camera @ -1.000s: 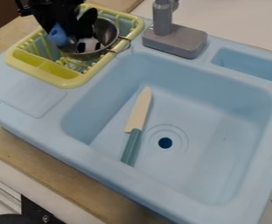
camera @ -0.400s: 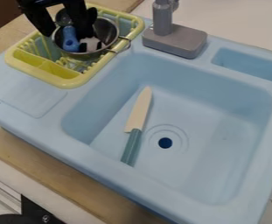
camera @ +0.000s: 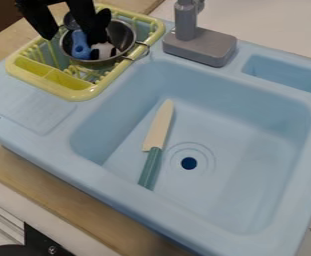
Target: Put the ladle spoon in the silver top
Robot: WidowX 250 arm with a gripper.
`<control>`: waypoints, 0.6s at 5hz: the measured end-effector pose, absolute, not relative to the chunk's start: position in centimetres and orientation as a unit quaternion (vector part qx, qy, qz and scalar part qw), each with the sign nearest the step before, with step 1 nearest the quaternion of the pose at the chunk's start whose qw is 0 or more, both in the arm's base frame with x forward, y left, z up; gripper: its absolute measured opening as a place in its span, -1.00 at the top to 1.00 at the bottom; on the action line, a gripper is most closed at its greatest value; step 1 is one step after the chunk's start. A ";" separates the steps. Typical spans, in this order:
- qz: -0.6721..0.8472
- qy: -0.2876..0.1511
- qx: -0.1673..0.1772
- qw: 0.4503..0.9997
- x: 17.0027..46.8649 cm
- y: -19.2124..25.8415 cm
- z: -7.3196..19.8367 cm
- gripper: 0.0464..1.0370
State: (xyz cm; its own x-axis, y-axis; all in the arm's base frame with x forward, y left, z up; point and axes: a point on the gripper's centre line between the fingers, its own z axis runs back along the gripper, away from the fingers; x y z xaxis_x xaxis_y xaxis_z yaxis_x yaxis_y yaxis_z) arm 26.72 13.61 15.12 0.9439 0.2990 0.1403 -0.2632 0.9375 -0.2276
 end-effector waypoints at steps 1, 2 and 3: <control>0.096 -0.080 -0.075 0.989 26.2 12.5 16.5 -0.92; 0.052 -0.072 -0.062 0.994 25.1 10.9 16.9 -0.92; -0.024 -0.049 -0.063 0.997 24.7 9.8 16.7 -0.92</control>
